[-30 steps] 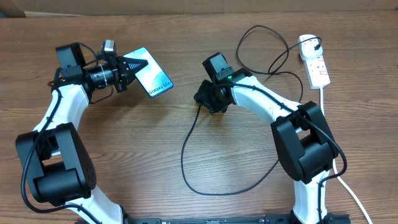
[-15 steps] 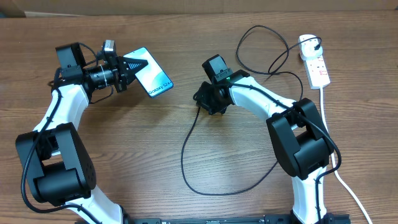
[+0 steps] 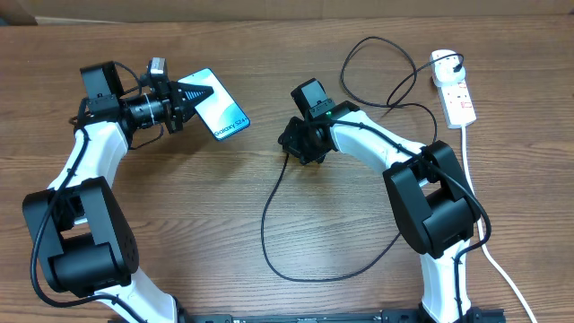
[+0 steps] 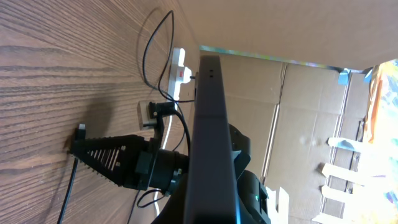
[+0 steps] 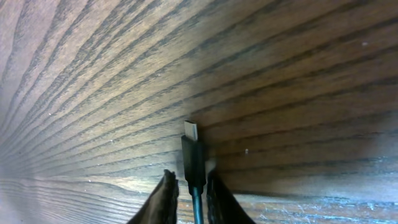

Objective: Plug charger to phone and switch on socket

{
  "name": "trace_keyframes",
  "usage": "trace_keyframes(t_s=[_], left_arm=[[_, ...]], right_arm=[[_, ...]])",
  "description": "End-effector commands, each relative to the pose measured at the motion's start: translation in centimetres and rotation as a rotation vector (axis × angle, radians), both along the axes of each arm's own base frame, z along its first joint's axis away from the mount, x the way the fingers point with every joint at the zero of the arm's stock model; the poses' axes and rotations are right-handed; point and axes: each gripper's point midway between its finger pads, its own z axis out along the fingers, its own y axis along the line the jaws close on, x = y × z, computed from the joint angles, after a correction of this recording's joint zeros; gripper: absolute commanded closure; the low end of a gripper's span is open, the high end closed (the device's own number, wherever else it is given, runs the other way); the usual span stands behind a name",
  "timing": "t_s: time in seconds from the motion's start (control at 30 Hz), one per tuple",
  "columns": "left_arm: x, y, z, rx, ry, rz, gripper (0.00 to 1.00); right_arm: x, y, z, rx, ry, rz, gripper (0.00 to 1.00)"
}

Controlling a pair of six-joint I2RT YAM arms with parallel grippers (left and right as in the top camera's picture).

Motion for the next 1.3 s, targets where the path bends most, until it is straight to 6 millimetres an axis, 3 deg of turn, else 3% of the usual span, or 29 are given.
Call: trace_keyframes(t_s=[0.0, 0.17, 0.47, 0.6, 0.7, 0.87, 1.07, 1.17, 1.27], left_arm=[[0.0, -0.2, 1.6, -0.014, -0.065, -0.037, 0.96], [0.0, -0.2, 1.6, -0.014, -0.065, -0.036, 0.96], [0.0, -0.2, 1.6, -0.014, -0.065, -0.036, 0.96], [0.0, -0.2, 1.6, -0.014, -0.065, -0.036, 0.96], [0.0, -0.2, 1.6, -0.014, -0.065, -0.037, 0.96], [0.0, -0.2, 1.6, -0.017, -0.065, -0.039, 0.96], [-0.4, -0.7, 2.0, -0.039, -0.070, -0.066, 0.96], [-0.5, -1.3, 2.0, -0.041, -0.066, -0.081, 0.96], [-0.9, -2.4, 2.3, -0.055, -0.069, -0.115, 0.96]], right_arm=[[-0.2, -0.3, -1.5, -0.030, 0.016, 0.001, 0.89], [-0.2, -0.3, -1.4, -0.031, 0.006, 0.031, 0.96], [-0.7, 0.6, 0.2, 0.079, 0.024, 0.116, 0.96], [-1.4, 1.1, 3.1, 0.199, 0.024, 0.207, 0.96], [-2.8, 1.9, 6.4, 0.320, 0.008, 0.325, 0.96], [-6.1, 2.7, 12.4, 0.488, -0.058, 0.537, 0.96], [-10.3, 2.2, 18.0, 0.592, -0.107, 0.686, 0.96], [-11.9, 2.4, 20.2, 0.681, -0.129, 0.747, 0.96], [-12.9, 2.4, 21.2, 0.741, -0.121, 0.775, 0.96]])
